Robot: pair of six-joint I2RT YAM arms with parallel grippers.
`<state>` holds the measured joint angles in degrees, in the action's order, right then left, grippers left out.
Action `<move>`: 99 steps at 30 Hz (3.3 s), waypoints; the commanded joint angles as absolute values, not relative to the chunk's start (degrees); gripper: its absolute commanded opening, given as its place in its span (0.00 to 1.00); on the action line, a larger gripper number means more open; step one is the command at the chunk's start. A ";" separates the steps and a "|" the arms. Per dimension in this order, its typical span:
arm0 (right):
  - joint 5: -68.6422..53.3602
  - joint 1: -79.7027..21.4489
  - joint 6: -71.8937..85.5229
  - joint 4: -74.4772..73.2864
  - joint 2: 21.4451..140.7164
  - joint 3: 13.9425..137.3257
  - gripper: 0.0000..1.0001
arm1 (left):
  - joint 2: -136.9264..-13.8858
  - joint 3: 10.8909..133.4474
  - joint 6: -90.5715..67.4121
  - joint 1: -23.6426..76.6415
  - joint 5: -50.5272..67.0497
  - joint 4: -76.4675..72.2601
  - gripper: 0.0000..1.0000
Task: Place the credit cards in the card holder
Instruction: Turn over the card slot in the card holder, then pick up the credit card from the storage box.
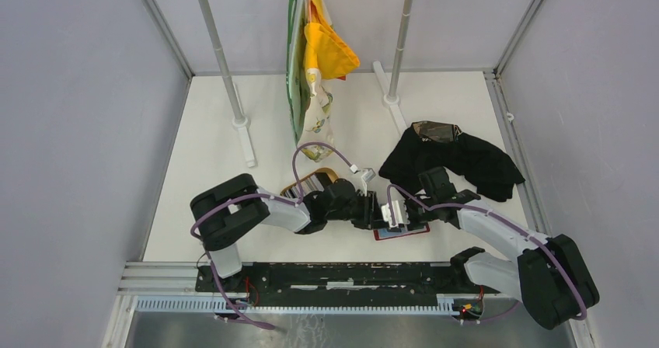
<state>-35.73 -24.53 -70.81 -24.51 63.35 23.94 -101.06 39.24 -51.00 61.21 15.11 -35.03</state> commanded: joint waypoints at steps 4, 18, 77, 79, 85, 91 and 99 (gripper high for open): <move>-39.25 -23.95 -69.18 -26.16 61.74 26.59 0.23 | -103.56 39.92 -55.82 61.37 16.76 -46.49 0.40; -42.58 -14.03 -66.47 -26.87 55.06 28.04 0.35 | -109.10 44.79 -56.86 61.34 17.13 -51.67 0.40; -63.77 -0.53 -53.73 -20.86 48.66 30.88 0.54 | -47.19 29.68 -45.84 66.75 -38.38 12.87 0.86; -62.33 -0.44 -53.96 -20.60 47.85 29.23 0.55 | -47.01 31.11 -49.10 66.69 -41.07 18.55 0.88; -61.29 -0.53 -53.95 -20.50 48.04 29.20 0.56 | -47.12 35.29 -55.01 66.78 -47.40 31.49 0.92; -60.55 -0.52 -54.31 -20.63 48.29 29.05 0.56 | -44.94 35.97 -58.54 66.66 -51.45 36.06 0.97; -60.73 -0.52 -54.49 -20.68 48.82 28.92 0.57 | -41.49 35.06 -60.36 66.68 -53.31 38.25 1.00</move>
<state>-60.29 -0.62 -53.89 -22.28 48.71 28.62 -43.24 33.76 -56.45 66.83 -48.84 37.12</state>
